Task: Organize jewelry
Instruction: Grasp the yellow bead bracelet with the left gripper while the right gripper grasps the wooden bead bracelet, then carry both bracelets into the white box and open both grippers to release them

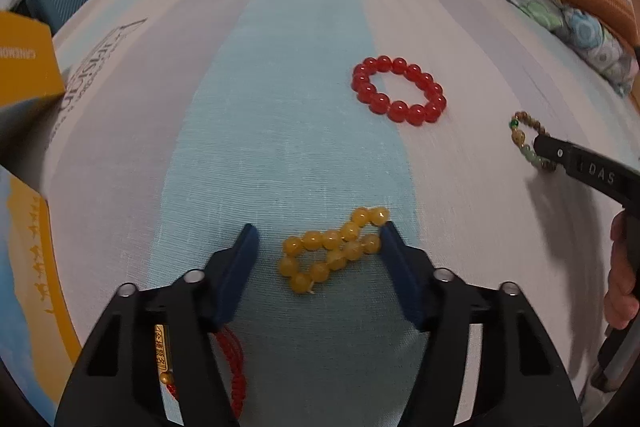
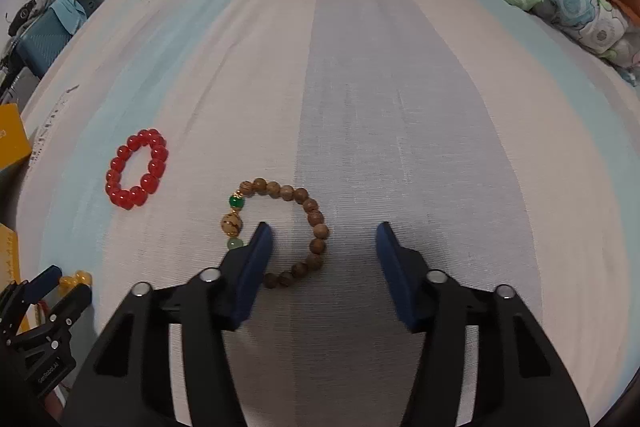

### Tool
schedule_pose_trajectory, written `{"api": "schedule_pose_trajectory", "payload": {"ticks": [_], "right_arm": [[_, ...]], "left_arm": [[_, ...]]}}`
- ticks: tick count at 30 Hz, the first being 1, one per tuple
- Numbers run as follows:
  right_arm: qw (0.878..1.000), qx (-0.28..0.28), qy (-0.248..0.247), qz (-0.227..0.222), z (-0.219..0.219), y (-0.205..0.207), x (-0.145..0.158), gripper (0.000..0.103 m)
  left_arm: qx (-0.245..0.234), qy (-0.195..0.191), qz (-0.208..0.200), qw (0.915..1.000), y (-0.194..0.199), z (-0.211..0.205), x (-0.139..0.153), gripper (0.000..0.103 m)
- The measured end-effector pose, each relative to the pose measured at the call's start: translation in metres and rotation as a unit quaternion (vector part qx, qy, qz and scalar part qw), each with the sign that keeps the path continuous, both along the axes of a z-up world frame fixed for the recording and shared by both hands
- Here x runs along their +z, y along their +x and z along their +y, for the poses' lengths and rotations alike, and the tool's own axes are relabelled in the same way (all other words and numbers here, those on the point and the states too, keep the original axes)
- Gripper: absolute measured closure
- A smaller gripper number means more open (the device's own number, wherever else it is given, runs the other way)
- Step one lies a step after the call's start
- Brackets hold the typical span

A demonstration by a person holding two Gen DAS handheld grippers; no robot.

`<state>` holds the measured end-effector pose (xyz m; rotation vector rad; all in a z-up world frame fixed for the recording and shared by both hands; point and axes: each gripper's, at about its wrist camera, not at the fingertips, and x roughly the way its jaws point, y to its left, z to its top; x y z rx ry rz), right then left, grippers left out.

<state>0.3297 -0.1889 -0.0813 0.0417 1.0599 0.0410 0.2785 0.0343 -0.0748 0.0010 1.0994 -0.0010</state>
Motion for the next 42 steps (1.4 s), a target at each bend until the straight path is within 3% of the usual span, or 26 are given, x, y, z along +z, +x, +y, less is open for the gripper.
{"api": "schedule_pose_trajectory", "payload": {"ticks": [7, 9, 19, 20, 42], "right_arm": [[1.000, 0.005, -0.017, 0.000, 0.000, -0.003, -0.001, 0.081], [1.000, 0.006, -0.019, 0.001, 0.000, -0.003, 0.000, 0.088], [1.000, 0.016, -0.018, -0.012, 0.001, -0.008, 0.007, 0.091], [1.000, 0.018, -0.018, -0.014, 0.002, -0.009, 0.009, 0.095], [0.998, 0.032, -0.005, -0.046, 0.007, -0.032, 0.037, 0.096]], "left_arm": [[-0.016, 0.002, 0.006, 0.9998, -0.001, -0.008, 0.000, 0.071], [-0.020, 0.001, 0.008, 0.9998, -0.002, -0.009, 0.000, 0.084], [-0.023, -0.013, 0.004, 0.9996, -0.006, -0.008, 0.005, 0.085], [-0.024, -0.013, 0.003, 0.9996, -0.007, -0.008, 0.005, 0.085], [-0.030, -0.021, -0.018, 0.9992, -0.024, -0.014, 0.033, 0.085]]}}
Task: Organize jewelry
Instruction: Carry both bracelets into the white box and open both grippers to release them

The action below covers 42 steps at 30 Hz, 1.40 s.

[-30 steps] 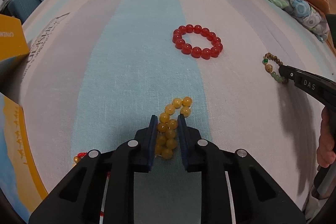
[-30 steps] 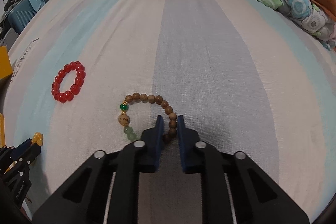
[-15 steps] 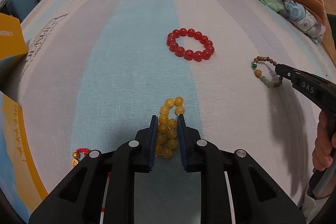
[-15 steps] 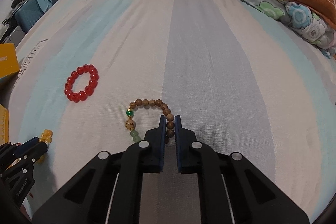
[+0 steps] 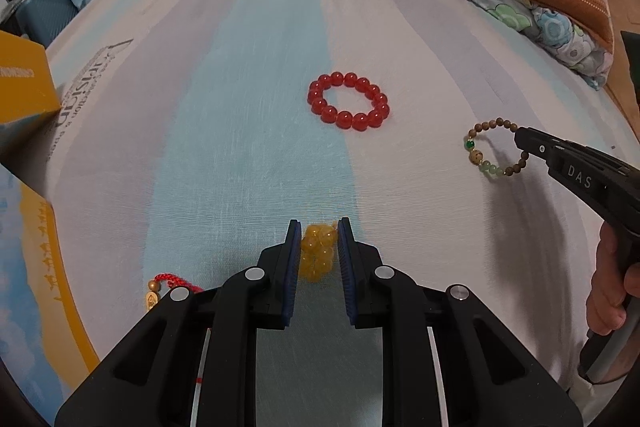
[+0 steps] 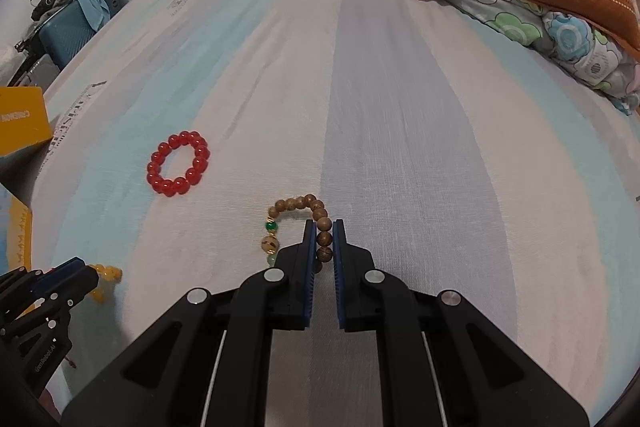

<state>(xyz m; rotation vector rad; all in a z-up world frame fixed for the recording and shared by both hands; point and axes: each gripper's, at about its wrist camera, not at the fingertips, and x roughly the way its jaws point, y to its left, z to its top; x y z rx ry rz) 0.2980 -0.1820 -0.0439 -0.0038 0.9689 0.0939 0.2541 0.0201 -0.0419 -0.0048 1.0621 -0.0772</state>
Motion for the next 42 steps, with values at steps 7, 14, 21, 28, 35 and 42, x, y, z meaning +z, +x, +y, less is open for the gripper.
{"api": "schedule_pose_trajectory", "payload": {"ticks": [7, 14, 21, 28, 35, 42], "right_arm": [[1.000, 0.003, 0.003, -0.009, 0.003, -0.013, 0.015, 0.096], [1.000, 0.007, 0.007, -0.020, 0.007, -0.030, 0.036, 0.096], [0.999, 0.018, 0.011, -0.036, 0.016, -0.054, 0.056, 0.096], [0.998, 0.024, 0.028, -0.052, 0.032, -0.077, 0.081, 0.096], [0.995, 0.053, 0.022, -0.076, 0.076, -0.100, 0.112, 0.096], [0.991, 0.092, 0.021, -0.091, 0.136, -0.124, 0.129, 0.096]], "left_arm": [[0.000, 0.000, -0.009, 1.0000, -0.010, -0.001, 0.015, 0.085], [0.002, 0.002, -0.023, 0.9997, -0.026, 0.001, 0.035, 0.085], [0.014, 0.005, -0.045, 0.9989, -0.050, 0.012, 0.063, 0.085], [0.034, 0.003, -0.065, 0.9973, -0.077, 0.034, 0.087, 0.085], [0.064, -0.003, -0.087, 0.9942, -0.103, 0.069, 0.112, 0.085], [0.106, -0.008, -0.109, 0.9884, -0.134, 0.115, 0.136, 0.085]]}}
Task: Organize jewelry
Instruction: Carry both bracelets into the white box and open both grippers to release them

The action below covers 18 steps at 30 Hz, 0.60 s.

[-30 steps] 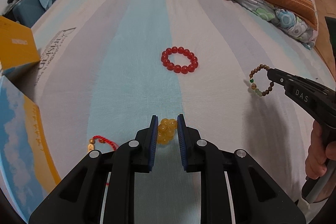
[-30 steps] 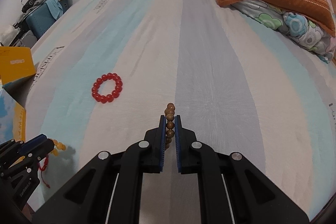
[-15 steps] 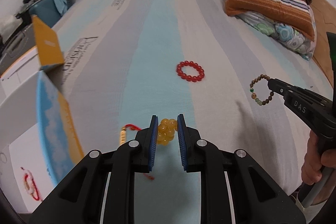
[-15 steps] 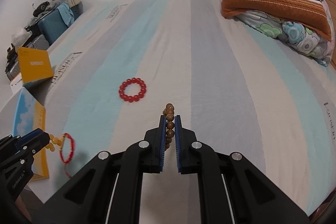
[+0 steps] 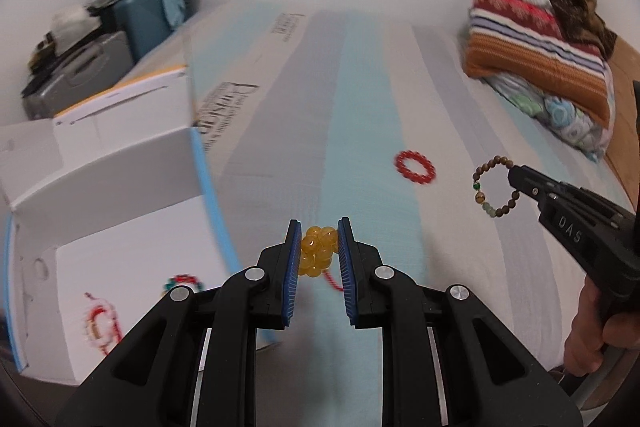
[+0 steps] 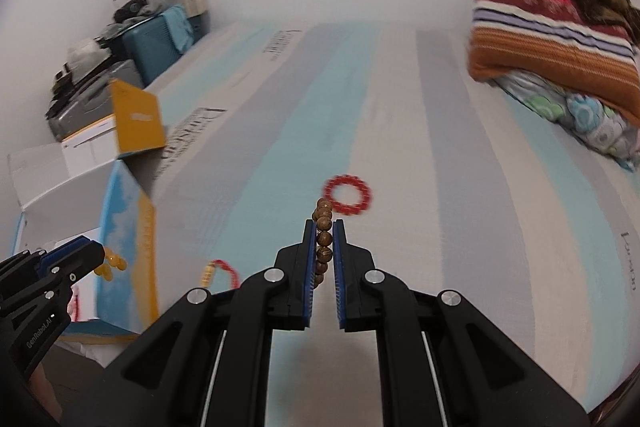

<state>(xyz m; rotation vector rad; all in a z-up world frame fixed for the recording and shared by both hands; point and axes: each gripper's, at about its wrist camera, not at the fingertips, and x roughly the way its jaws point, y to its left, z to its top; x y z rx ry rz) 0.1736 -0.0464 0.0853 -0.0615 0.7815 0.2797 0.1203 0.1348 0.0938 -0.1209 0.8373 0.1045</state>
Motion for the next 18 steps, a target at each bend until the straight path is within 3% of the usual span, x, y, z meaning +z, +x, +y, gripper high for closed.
{"api": "schedule_pose_trajectory", "payload": {"ticks": [7, 18], "right_arm": [[0.999, 0.048, -0.004, -0.012, 0.061, -0.027, 0.007, 0.096], [0.992, 0.121, -0.016, -0.021, 0.160, -0.065, 0.006, 0.096]], "left_arm": [[0.048, -0.001, -0.014, 0.9987, -0.032, 0.047, 0.011, 0.085], [0.128, 0.002, -0.006, 0.9917, -0.080, 0.132, -0.005, 0.085]]}}
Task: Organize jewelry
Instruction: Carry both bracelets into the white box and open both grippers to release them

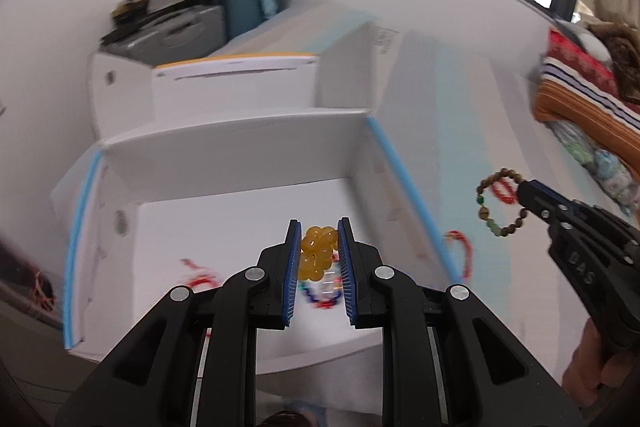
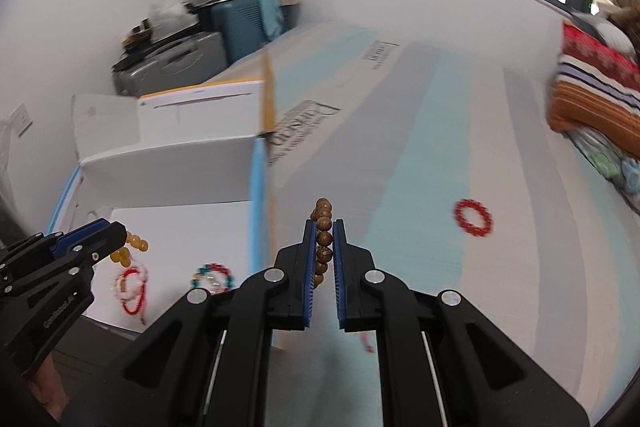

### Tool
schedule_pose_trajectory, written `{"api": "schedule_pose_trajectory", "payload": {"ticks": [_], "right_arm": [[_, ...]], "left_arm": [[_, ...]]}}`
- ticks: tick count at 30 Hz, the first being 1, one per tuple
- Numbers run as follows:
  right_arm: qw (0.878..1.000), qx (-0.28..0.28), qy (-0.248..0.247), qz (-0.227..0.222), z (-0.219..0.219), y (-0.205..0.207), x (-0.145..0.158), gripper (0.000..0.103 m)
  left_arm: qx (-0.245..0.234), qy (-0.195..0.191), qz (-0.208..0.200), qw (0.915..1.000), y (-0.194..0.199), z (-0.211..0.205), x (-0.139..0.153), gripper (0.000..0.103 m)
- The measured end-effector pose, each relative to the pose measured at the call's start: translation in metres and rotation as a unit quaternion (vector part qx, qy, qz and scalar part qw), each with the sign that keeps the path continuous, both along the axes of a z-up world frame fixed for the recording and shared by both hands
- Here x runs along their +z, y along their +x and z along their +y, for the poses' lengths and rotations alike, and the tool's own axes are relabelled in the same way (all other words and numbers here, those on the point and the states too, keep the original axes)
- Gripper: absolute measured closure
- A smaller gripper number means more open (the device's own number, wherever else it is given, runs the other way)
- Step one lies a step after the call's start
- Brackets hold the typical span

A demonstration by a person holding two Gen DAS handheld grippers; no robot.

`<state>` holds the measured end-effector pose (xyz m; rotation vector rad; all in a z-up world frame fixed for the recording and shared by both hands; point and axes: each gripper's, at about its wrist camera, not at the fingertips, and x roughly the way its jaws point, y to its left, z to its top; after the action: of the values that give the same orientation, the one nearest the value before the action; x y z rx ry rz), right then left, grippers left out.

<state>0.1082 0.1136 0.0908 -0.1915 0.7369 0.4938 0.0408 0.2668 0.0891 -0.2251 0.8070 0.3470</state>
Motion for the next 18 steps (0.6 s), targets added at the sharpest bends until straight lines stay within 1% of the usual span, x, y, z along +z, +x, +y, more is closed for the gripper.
{"api": "schedule_pose_trajectory", "payload": {"ticks": [6, 9, 13, 18], "right_arm": [[0.999, 0.032, -0.010, 0.006, 0.047, -0.012, -0.015, 0.096], [0.999, 0.043, -0.015, 0.012, 0.064, -0.018, -0.024, 0.096], [0.998, 0.054, -0.016, 0.014, 0.078, -0.024, -0.033, 0.096], [0.998, 0.066, -0.014, 0.013, 0.091, -0.029, -0.036, 0.096]], "left_arm": [[0.031, -0.010, 0.016, 0.9993, -0.018, 0.036, -0.017, 0.085], [0.042, -0.010, 0.026, 0.9987, -0.021, 0.046, -0.025, 0.085], [0.053, -0.012, 0.040, 0.9977, -0.023, 0.058, -0.036, 0.085], [0.062, -0.014, 0.049, 0.9968, -0.028, 0.072, -0.045, 0.085]]}}
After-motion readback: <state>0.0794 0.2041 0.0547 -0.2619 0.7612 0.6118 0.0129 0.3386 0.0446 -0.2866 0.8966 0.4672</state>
